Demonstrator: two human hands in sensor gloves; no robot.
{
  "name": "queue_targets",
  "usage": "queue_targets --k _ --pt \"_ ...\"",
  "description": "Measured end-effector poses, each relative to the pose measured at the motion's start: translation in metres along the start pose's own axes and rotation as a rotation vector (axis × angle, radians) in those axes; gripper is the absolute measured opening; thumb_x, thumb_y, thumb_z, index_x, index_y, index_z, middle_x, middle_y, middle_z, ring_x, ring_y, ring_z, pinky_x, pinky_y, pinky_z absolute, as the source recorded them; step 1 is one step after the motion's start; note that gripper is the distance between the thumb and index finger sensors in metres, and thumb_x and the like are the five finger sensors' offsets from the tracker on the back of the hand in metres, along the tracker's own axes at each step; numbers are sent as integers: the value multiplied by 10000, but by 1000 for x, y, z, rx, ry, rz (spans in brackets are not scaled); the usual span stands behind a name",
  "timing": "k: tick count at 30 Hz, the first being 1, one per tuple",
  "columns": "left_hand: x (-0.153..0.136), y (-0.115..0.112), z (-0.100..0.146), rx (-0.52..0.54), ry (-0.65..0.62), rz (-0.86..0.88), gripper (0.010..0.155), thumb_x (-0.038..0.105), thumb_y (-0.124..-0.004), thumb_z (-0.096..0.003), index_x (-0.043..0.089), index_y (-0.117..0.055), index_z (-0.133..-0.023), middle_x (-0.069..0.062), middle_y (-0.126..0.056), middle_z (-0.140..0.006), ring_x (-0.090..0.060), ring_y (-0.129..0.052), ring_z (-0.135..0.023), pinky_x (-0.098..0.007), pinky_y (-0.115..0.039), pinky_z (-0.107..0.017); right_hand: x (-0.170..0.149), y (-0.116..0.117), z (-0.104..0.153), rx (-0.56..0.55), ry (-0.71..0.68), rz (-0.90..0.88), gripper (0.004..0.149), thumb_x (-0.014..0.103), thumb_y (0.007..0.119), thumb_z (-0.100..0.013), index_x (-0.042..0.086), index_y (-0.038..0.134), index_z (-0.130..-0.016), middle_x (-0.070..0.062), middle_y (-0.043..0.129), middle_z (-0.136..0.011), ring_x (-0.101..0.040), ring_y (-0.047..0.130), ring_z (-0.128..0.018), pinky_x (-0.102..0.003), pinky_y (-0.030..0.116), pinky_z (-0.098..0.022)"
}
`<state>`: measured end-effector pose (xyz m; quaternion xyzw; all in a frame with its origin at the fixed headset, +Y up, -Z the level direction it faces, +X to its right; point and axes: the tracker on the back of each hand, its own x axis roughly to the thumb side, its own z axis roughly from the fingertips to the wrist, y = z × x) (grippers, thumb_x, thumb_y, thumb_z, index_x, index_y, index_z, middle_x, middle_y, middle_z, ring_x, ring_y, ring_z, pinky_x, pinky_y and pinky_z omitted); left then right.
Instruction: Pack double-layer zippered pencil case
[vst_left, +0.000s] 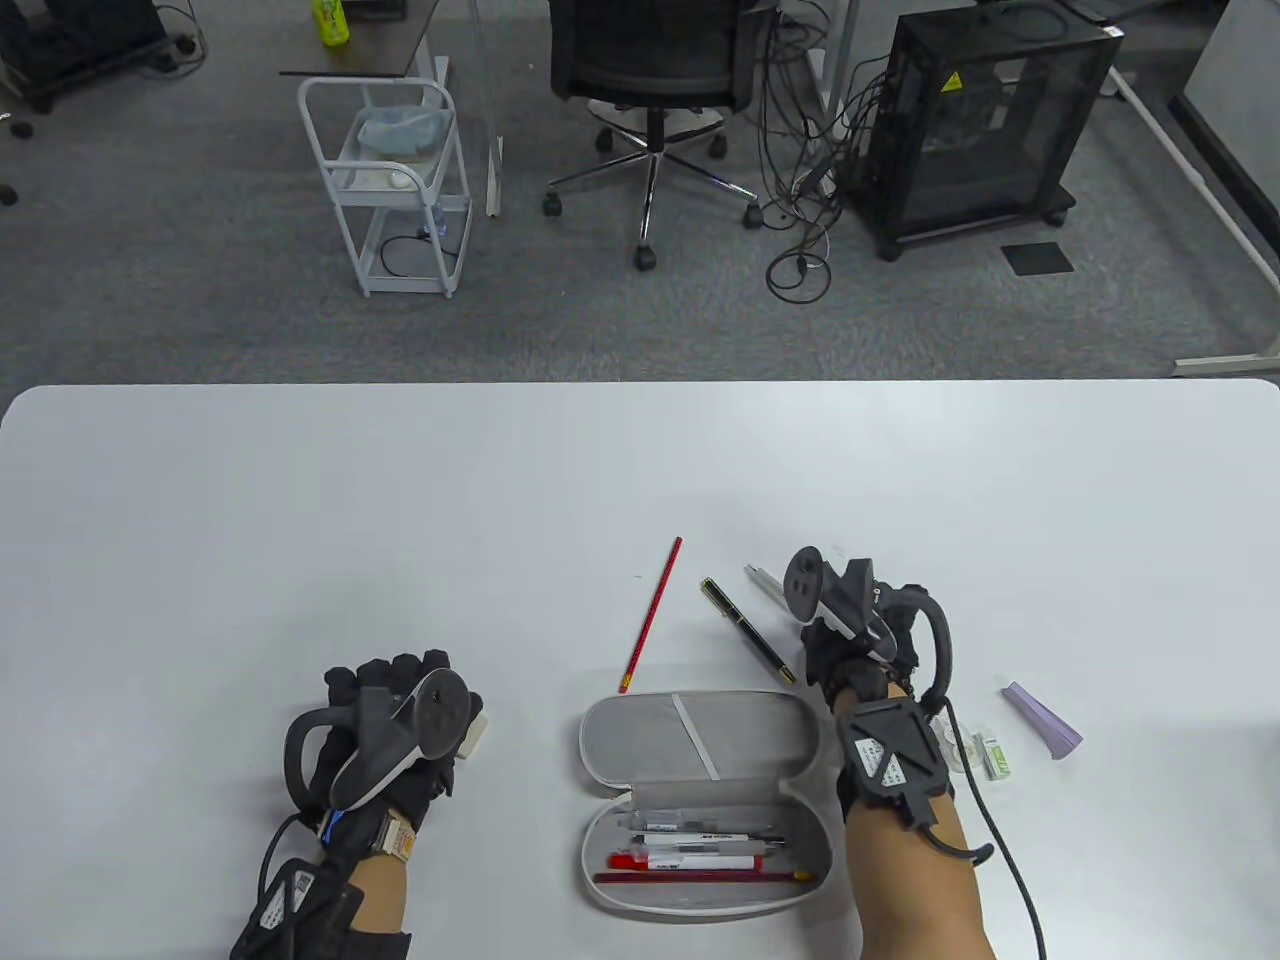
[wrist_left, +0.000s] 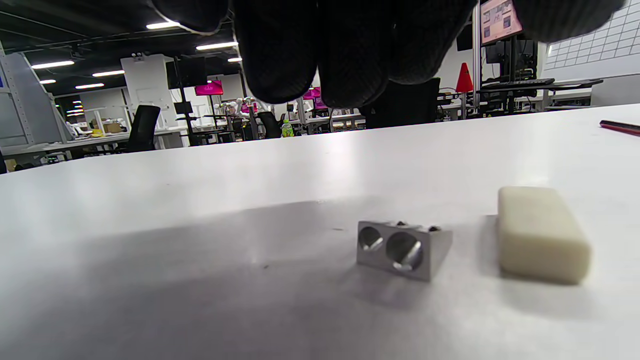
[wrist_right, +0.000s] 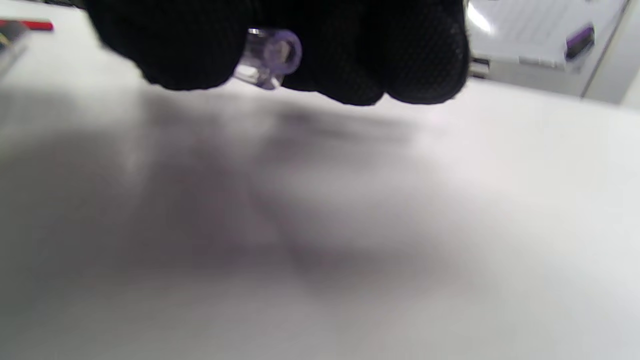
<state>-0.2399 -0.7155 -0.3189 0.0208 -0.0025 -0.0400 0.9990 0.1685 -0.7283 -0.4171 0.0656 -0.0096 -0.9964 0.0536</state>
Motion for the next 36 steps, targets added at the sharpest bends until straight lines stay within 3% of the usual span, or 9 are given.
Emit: queue_targets --k 2,6,11,17,22,26,30,36 --pt "0 0 0 -3 -2 6 615 639 -635 -469 274 -707 -959 -33 -821 -1005 -393 -820 -942 -603 -569 -729 -5 -11 12 -55 -43 -9 516 470 852 -395 169 824 -812 -45 905 -749 -316 878 -723 -596 488 -695" --pt "3 -4 -1 -23 -17 15 614 640 -635 -468 274 -713 -955 -32 -830 -998 -395 -824 -939 -604 -568 -729 3 -34 57 -149 -259 -87 516 459 851 -398 165 814 -821 -49 892 -760 -317 866 -731 -598 481 -697" --pt "8 -6 0 -35 -37 -1 611 639 -634 -466 276 -720 -950 -29 -839 -991 -393 -826 -938 -604 -571 -727 37 -45 148 -300 -578 98 513 471 839 -396 191 814 -826 -32 893 -775 -307 868 -751 -598 476 -701" --pt "12 -5 3 -30 -59 -1 608 638 -634 -465 279 -722 -947 -26 -842 -988 -388 -828 -938 -601 -573 -728 54 -29 209 -236 -727 87 513 475 836 -396 197 820 -827 -32 899 -777 -310 870 -755 -599 470 -705" --pt "17 -8 3 -46 -71 -15 607 638 -634 -464 278 -728 -943 -26 -849 -984 -387 -832 -936 -600 -575 -727 52 -6 221 -232 -721 111 512 475 838 -391 202 823 -824 -32 898 -781 -310 869 -759 -597 469 -706" --pt "23 -12 3 -65 -85 -34 607 639 -633 -463 279 -730 -942 -25 -850 -982 -384 -835 -934 -599 -578 -726 45 2 213 -127 -693 81 521 470 825 -401 198 809 -845 -59 873 -834 -339 833 -800 -611 438 -709" --pt "28 -12 3 -72 -101 -16 607 641 -633 -459 283 -732 -938 -21 -855 -977 -381 -841 -929 -595 -582 -725 43 1 213 -141 -704 60 603 519 797 -398 191 769 -903 -72 852 -884 -347 819 -823 -608 436 -710" --pt "36 -6 6 -59 -115 21 606 641 -634 -459 280 -738 -935 -20 -861 -973 -380 -845 -927 -594 -587 -723 38 -5 215 -154 -699 32 614 545 768 -402 198 768 -909 -69 853 -895 -350 819 -830 -605 442 -710"
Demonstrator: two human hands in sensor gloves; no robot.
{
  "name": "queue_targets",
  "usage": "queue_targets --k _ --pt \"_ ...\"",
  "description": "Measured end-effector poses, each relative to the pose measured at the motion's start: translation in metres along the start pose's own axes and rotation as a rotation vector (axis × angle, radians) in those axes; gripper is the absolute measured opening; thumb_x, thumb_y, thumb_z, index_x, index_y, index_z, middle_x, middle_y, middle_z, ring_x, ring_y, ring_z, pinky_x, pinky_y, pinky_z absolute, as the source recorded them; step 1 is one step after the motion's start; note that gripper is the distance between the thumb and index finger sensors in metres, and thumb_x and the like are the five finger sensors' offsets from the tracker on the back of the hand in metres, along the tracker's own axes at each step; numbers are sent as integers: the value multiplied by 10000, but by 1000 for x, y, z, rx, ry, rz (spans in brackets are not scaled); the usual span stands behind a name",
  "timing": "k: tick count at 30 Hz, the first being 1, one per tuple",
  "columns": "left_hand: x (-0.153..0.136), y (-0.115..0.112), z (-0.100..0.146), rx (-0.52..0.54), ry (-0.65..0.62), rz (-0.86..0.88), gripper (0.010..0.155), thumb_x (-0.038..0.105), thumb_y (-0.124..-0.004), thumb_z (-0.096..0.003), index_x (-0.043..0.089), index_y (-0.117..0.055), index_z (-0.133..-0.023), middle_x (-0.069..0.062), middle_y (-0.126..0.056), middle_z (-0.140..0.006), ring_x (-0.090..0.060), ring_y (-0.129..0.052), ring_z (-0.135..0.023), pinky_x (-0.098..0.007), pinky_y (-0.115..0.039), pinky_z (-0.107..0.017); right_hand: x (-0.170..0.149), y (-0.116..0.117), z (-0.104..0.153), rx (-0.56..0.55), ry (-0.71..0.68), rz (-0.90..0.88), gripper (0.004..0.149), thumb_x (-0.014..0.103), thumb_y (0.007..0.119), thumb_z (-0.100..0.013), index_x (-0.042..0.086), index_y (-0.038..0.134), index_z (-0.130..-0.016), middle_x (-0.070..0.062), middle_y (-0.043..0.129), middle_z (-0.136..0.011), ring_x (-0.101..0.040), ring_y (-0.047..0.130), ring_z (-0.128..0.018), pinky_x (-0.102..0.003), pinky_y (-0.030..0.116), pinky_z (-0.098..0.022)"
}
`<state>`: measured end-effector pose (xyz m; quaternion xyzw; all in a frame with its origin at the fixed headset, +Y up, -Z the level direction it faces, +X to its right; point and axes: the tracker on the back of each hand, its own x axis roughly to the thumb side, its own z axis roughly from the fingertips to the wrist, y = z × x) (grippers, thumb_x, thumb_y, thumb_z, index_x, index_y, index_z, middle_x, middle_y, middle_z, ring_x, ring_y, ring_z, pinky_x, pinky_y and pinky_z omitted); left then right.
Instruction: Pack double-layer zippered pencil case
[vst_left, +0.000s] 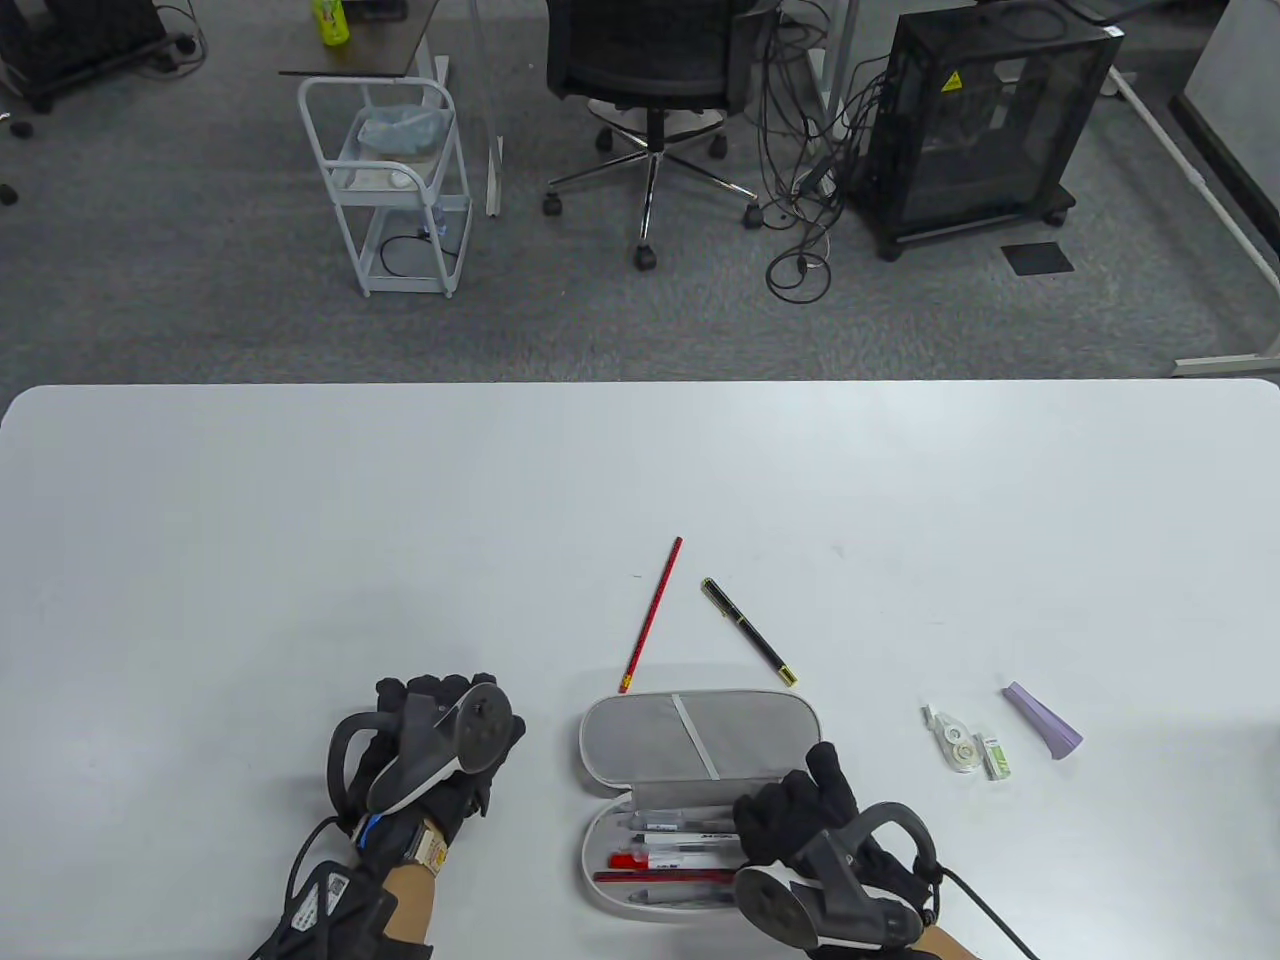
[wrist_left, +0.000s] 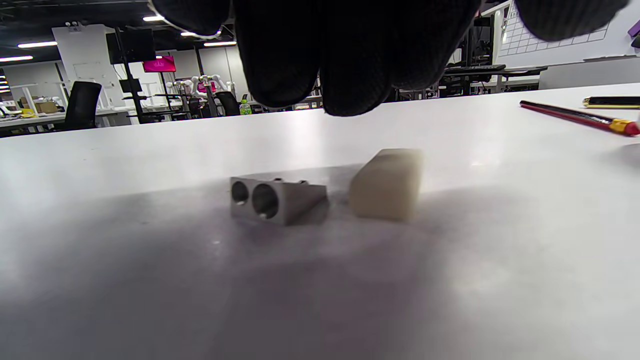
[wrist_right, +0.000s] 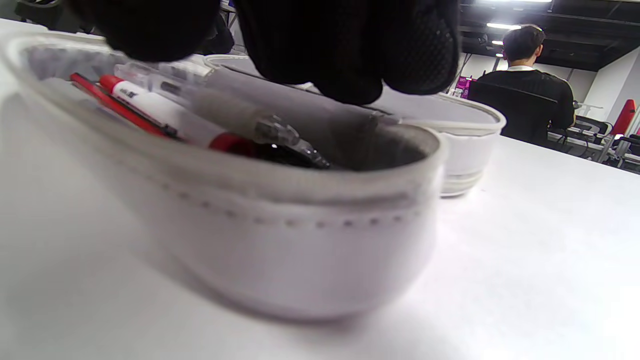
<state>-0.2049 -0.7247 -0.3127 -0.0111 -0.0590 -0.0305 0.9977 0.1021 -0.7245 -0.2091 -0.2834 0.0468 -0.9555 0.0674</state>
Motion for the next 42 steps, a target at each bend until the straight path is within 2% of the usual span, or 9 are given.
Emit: queue_targets --k 7,15,17,19,22,27,32,36,42 --pt "29 12 -7 5 -43 -15 602 641 -636 -460 278 -757 -925 -20 -878 -959 -380 -861 -914 -596 -593 -719 -22 -6 2 -12 70 -97 618 556 743 -413 196 765 -914 -74 855 -899 -351 820 -831 -603 451 -710" --pt "92 30 -48 6 -79 -251 611 658 -621 -448 290 -768 -913 -6 -892 -946 -368 -860 -920 -597 -584 -727 -74 -10 8 -56 240 -176 618 558 746 -417 193 767 -916 -79 855 -905 -359 819 -834 -608 451 -709" --pt "108 31 -61 -25 -78 -279 622 667 -617 -442 287 -778 -907 -11 -900 -939 -372 -859 -919 -600 -580 -726 -90 -11 12 -78 294 -203 621 559 745 -420 188 767 -918 -81 855 -905 -362 818 -834 -610 451 -708" --pt "123 29 -75 -73 -71 -335 610 674 -616 -430 281 -861 -827 8 -988 -822 -351 -892 -895 -596 -591 -723 -105 -10 15 -91 346 -243 627 562 743 -424 183 761 -923 -88 852 -906 -365 816 -833 -613 450 -706" --pt "139 23 -100 -229 -25 -432 603 693 -618 -419 298 -892 -783 31 -1018 -769 -334 -904 -891 -592 -587 -730 -123 -8 20 -104 410 -310 651 566 741 -428 165 737 -940 -94 845 -912 -373 810 -833 -617 449 -703" --pt "141 8 -122 -465 107 -359 677 721 -628 -398 274 -861 -848 -6 -976 -846 -370 -853 -925 -609 -549 -739 -131 -6 22 -101 438 -340 656 569 738 -430 158 737 -941 -100 845 -912 -378 809 -832 -621 450 -701" --pt "146 -2 -129 -448 115 -448 674 711 -683 -361 250 -846 -825 11 -986 -807 -337 -888 -895 -584 -588 -726 -125 -9 22 -84 413 -348 666 574 734 -431 157 729 -950 -103 844 -915 -383 808 -834 -622 449 -702" --pt "137 -2 -133 -435 237 -343 712 659 -775 -334 200 -832 -876 -37 -973 -844 -357 -882 -891 -588 -591 -719 -119 -9 21 -65 394 -328 674 574 735 -429 156 722 -957 -105 842 -919 -385 807 -837 -622 448 -703" --pt "129 2 -141 -405 247 -318 512 554 -831 -371 253 -882 -782 16 -1023 -741 -282 -942 -831 -551 -625 -714 -121 -7 20 -47 406 -334 670 567 736 -431 153 721 -958 -107 843 -919 -385 807 -838 -622 448 -702"
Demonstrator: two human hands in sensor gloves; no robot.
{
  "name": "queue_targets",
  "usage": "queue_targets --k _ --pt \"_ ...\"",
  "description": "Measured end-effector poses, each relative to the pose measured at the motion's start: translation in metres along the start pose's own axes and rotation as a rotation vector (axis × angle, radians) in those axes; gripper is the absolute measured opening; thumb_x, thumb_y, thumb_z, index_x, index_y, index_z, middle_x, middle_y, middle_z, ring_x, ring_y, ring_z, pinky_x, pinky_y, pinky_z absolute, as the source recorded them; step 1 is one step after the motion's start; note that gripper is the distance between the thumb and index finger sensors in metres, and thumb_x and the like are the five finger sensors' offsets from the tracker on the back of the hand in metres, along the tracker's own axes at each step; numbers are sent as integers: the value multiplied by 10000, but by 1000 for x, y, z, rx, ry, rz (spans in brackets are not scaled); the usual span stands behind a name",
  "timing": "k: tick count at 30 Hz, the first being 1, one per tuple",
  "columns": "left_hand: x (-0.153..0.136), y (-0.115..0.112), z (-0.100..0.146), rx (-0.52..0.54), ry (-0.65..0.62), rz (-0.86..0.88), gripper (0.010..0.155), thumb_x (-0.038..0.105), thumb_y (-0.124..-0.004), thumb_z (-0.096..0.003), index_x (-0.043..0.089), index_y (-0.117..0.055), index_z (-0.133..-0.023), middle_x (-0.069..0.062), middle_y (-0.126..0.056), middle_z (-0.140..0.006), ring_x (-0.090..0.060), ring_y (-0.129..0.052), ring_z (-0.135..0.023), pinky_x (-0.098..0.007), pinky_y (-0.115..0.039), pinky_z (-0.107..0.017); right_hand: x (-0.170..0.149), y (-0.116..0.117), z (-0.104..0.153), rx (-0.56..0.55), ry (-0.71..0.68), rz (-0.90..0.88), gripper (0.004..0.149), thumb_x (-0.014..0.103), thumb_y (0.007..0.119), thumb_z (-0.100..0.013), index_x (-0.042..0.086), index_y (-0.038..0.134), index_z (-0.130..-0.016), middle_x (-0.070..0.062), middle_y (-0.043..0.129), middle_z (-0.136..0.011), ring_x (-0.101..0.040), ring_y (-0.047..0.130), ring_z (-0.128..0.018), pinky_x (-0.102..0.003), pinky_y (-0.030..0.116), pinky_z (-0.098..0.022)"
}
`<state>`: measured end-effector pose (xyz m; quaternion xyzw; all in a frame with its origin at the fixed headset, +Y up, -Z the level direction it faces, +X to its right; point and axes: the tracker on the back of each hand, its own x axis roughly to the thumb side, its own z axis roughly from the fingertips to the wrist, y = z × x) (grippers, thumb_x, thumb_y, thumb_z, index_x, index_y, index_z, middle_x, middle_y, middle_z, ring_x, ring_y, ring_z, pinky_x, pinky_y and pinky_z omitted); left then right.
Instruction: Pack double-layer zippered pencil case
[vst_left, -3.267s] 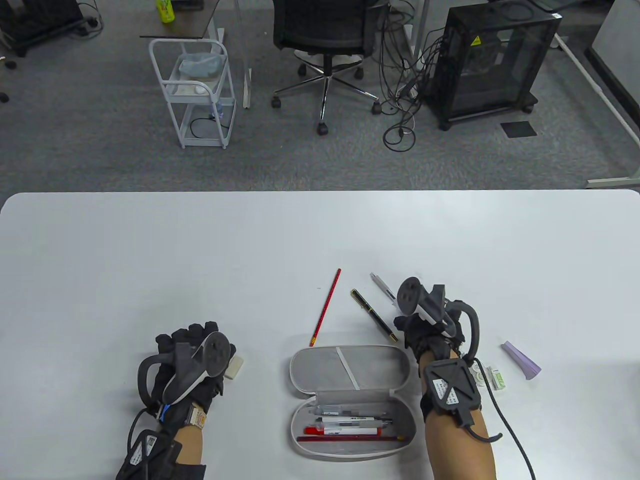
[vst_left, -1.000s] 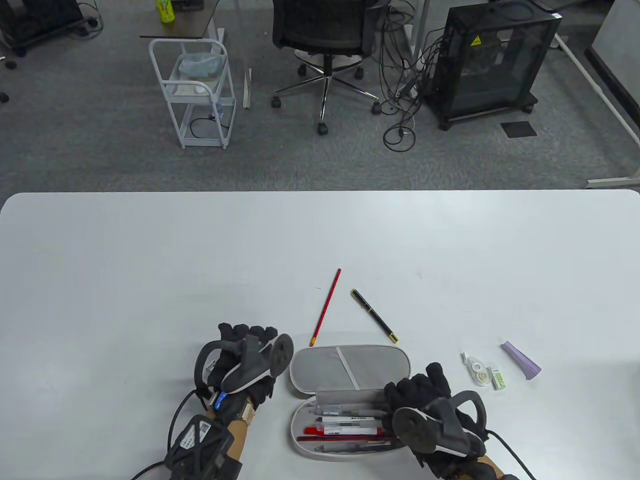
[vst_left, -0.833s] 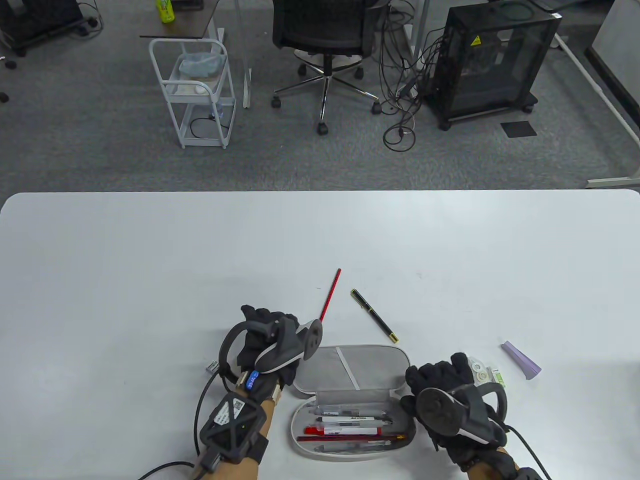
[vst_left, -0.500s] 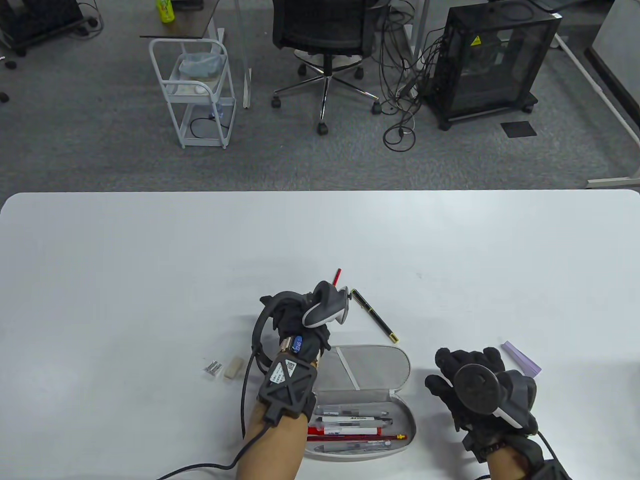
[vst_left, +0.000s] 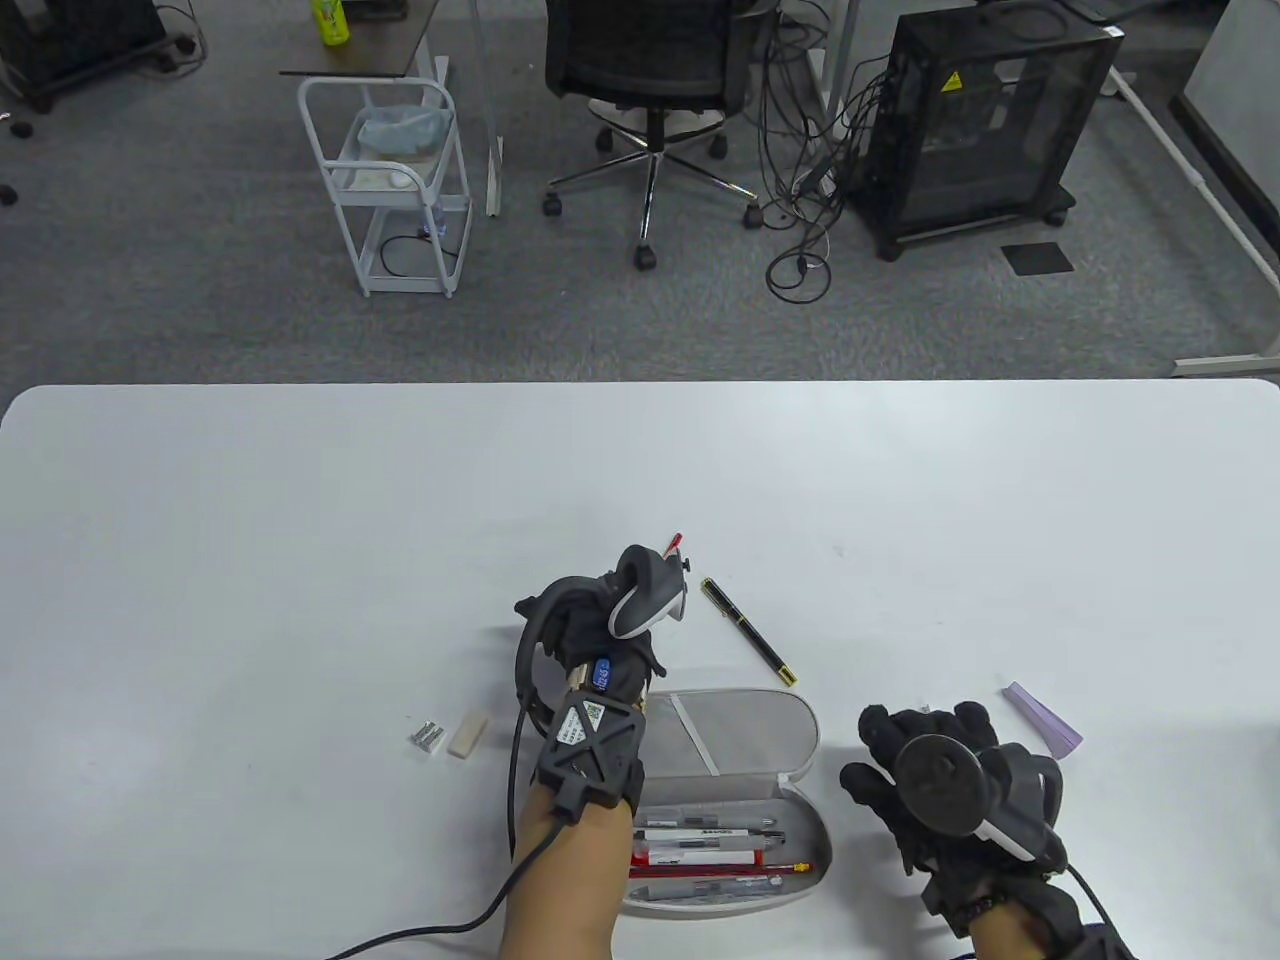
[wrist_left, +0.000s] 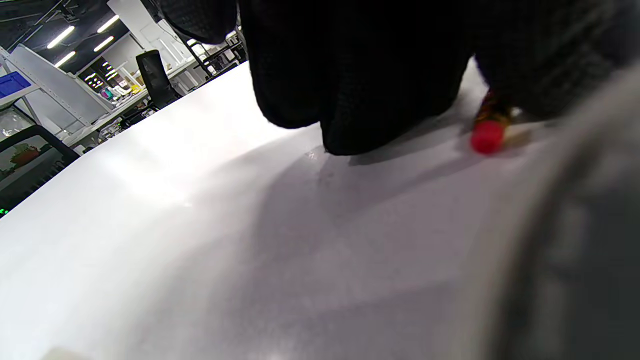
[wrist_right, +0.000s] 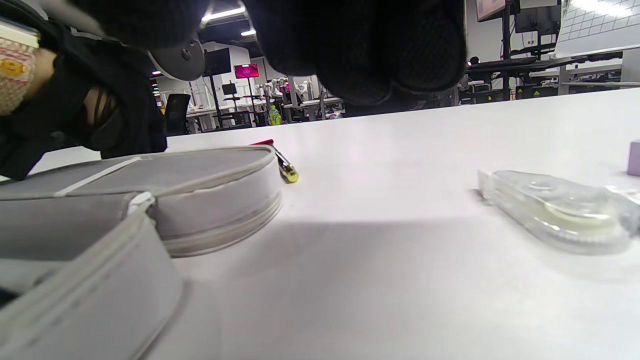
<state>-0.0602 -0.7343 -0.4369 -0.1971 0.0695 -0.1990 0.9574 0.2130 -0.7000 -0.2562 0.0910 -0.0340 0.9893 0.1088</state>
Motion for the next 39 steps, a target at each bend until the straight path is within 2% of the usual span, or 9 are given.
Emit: queue_targets --k 4,8,15,19,21,24,29,34,39 --pt "-2 0 -4 19 -97 -5 440 504 -826 -408 240 -883 -754 7 -1021 -702 -269 -942 -821 -563 -602 -726 -5 2 -2 20 24 -21 625 521 723 -452 151 723 -956 -108 844 -918 -385 807 -838 -623 447 -702" --pt "-9 -3 -4 -26 -118 72 451 518 -811 -423 216 -836 -757 -13 -987 -692 -288 -911 -825 -575 -577 -733 -7 4 -3 31 36 -27 621 511 722 -455 146 722 -957 -111 842 -919 -388 807 -837 -623 446 -702" --pt "-7 -4 -3 -33 -136 51 488 542 -767 -436 202 -785 -786 -12 -952 -693 -287 -867 -842 -569 -539 -753 -8 4 -3 24 46 -26 625 514 725 -453 145 722 -957 -107 843 -918 -385 808 -838 -624 445 -702" --pt "-19 -4 0 0 -144 135 459 529 -774 -429 236 -842 -775 0 -972 -700 -274 -881 -850 -583 -531 -752 -9 0 -2 5 41 -34 626 516 726 -452 145 723 -956 -108 845 -917 -385 809 -837 -625 447 -701" --pt "-28 0 7 90 -166 161 449 526 -782 -412 245 -862 -753 4 -984 -683 -273 -900 -829 -582 -554 -738 -10 0 -2 7 42 -39 629 520 726 -452 147 721 -958 -108 843 -919 -386 808 -837 -624 445 -702" --pt "-40 10 33 347 -253 99 448 522 -795 -378 248 -883 -722 9 -1001 -648 -270 -927 -796 -579 -588 -718 -15 0 -4 9 56 -40 634 526 724 -451 148 718 -960 -107 842 -921 -385 806 -839 -624 445 -702" --pt "-36 5 107 559 -508 -19 443 525 -785 -390 258 -870 -734 18 -991 -665 -266 -920 -808 -577 -592 -719 -38 -1 -7 -23 145 -96 655 544 716 -451 148 699 -972 -110 827 -935 -387 796 -847 -622 445 -702" --pt "-17 -38 168 597 -712 -156 442 535 -779 -389 273 -872 -732 33 -996 -663 -253 -931 -806 -570 -602 -720 -63 1 -8 -27 254 -145 657 546 712 -454 145 692 -975 -116 818 -938 -393 787 -848 -623 442 -701" --pt "-9 -69 192 590 -765 -240 441 536 -782 -386 273 -877 -728 29 -997 -658 -256 -930 -807 -571 -601 -720 -75 6 -8 -24 316 -158 658 546 712 -455 143 692 -975 -115 818 -938 -392 787 -848 -624 443 -700"
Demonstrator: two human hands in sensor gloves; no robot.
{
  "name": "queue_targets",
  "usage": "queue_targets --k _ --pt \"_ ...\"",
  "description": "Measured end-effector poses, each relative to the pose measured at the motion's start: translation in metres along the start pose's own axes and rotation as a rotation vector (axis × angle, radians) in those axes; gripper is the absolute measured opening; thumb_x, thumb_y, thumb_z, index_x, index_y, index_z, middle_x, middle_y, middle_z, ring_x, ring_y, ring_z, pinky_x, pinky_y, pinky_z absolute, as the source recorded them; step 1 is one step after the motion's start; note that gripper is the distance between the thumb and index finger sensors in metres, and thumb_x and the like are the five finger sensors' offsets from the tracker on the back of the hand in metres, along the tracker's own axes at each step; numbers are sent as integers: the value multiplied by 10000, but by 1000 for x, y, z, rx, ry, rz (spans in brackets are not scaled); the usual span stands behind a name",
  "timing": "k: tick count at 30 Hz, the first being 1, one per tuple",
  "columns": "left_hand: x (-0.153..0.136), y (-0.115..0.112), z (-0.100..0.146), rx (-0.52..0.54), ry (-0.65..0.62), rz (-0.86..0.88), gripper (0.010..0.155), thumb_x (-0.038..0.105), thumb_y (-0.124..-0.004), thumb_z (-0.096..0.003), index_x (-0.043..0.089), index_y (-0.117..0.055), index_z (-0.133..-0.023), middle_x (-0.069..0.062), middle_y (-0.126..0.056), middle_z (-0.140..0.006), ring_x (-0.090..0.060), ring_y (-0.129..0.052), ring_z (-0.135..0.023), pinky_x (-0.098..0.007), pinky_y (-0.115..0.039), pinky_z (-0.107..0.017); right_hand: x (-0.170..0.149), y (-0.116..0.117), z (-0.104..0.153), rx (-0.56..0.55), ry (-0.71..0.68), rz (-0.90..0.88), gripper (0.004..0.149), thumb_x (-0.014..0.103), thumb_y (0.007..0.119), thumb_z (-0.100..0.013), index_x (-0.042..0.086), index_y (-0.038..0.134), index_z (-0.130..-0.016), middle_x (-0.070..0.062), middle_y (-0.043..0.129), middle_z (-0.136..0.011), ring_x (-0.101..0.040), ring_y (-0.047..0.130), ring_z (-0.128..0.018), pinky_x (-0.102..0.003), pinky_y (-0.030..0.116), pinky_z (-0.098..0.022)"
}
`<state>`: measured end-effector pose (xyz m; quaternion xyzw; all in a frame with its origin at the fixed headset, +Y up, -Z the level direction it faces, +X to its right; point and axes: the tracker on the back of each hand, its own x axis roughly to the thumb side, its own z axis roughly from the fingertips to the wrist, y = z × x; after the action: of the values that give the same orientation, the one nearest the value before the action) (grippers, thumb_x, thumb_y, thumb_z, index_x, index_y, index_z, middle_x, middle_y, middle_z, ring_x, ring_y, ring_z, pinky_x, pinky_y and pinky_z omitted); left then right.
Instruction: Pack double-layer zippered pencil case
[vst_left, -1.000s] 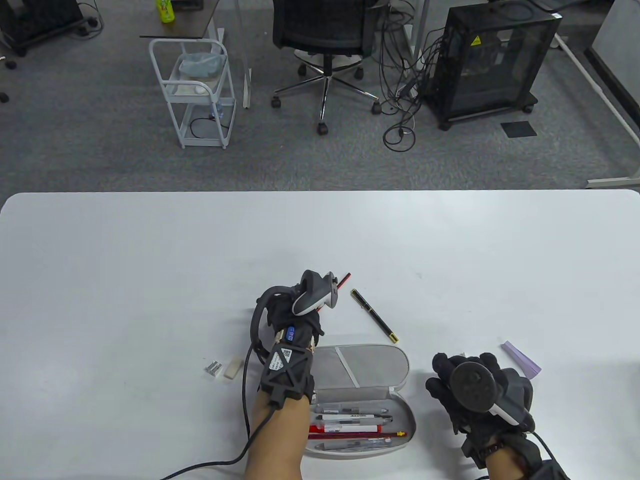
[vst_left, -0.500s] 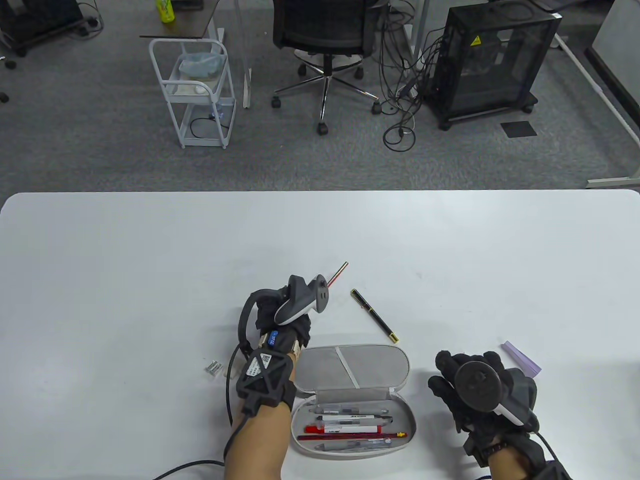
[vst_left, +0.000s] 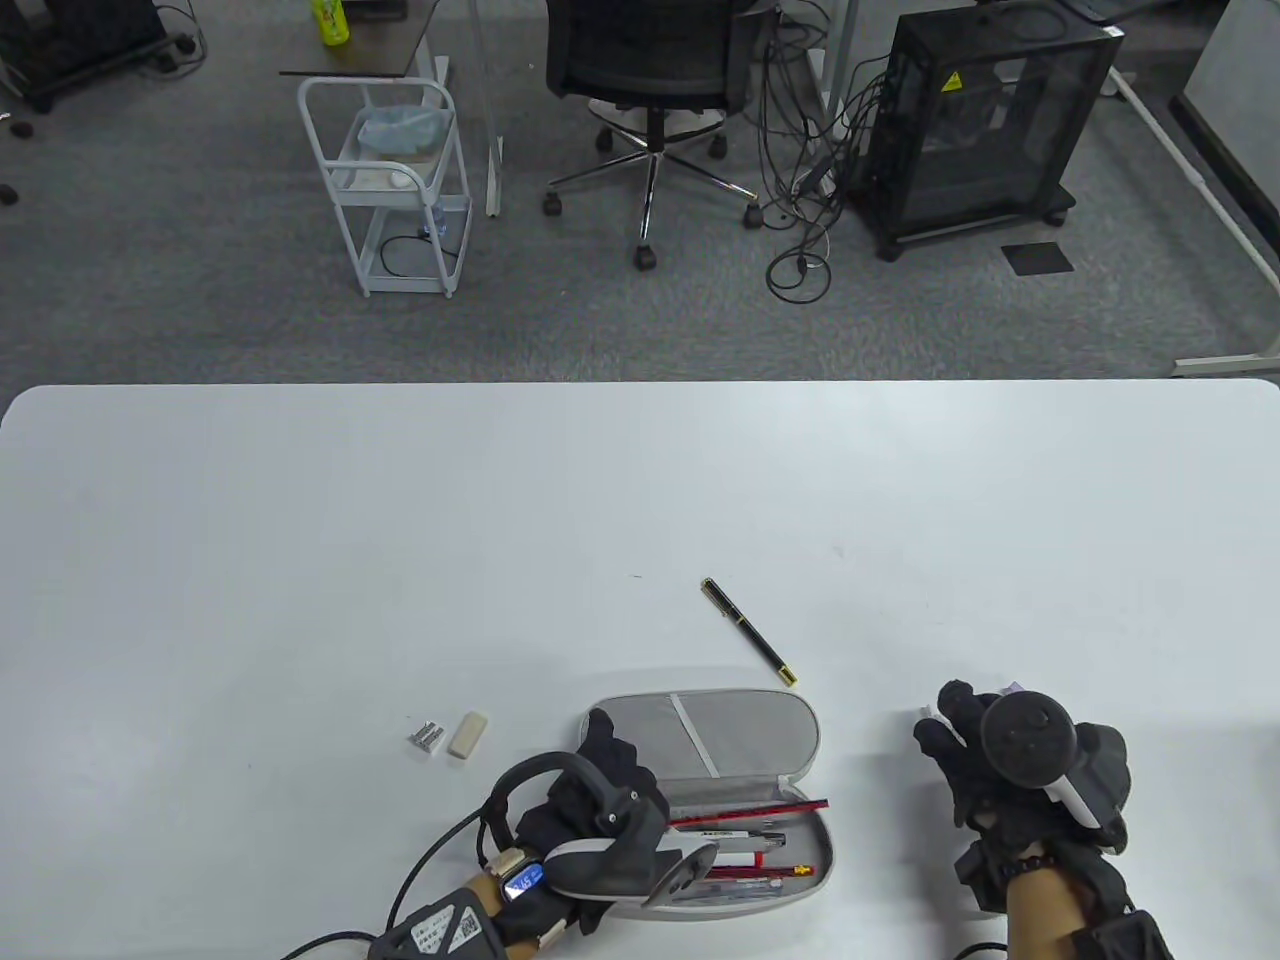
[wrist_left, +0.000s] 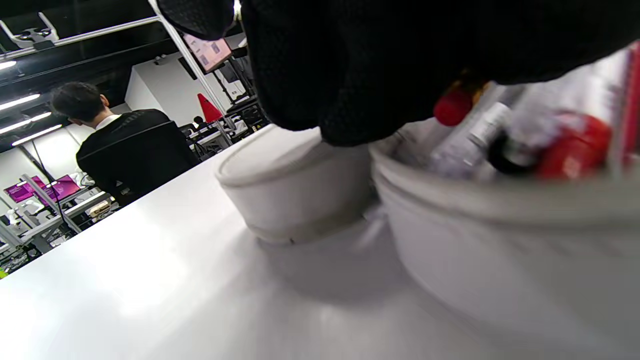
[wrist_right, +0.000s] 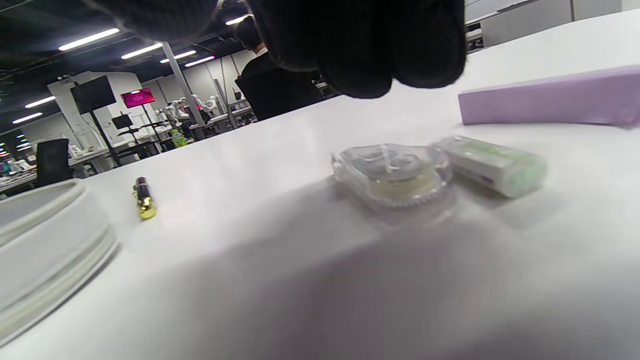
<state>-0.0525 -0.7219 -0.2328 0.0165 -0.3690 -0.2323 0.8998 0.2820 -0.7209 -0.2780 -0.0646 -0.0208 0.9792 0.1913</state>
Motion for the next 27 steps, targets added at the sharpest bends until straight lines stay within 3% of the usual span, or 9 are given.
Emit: queue_targets --k 4,12,18,23,27 --pt "6 1 3 -71 20 -23 443 536 -785 -391 273 -872 -736 26 -988 -670 -263 -919 -818 -579 -586 -727 0 4 0 18 10 13 658 547 712 -454 144 693 -974 -113 817 -940 -393 785 -850 -624 442 -700" --pt "8 -2 6 -49 32 -140 431 536 -779 -396 293 -874 -740 40 -988 -680 -263 -916 -830 -584 -576 -733 8 10 -1 31 -11 61 657 546 712 -452 147 693 -973 -112 818 -940 -389 788 -851 -623 443 -701" --pt "-1 -2 10 28 50 -27 505 615 -722 -401 305 -872 -770 38 -994 -713 -263 -916 -838 -567 -591 -728 9 12 0 33 -9 75 658 549 711 -452 148 693 -973 -114 816 -942 -390 785 -853 -624 442 -700" --pt "-43 1 25 174 191 108 544 631 -671 -420 308 -835 -826 43 -975 -807 -289 -891 -881 -569 -594 -727 15 16 0 41 -22 101 660 550 710 -452 148 692 -974 -114 815 -943 -391 784 -853 -624 441 -701" --pt "-92 -10 42 236 363 234 608 648 -650 -430 299 -735 -921 17 -884 -939 -339 -817 -958 -595 -556 -742 29 19 2 40 -60 152 660 552 709 -449 152 691 -974 -111 814 -945 -390 784 -855 -623 441 -702"
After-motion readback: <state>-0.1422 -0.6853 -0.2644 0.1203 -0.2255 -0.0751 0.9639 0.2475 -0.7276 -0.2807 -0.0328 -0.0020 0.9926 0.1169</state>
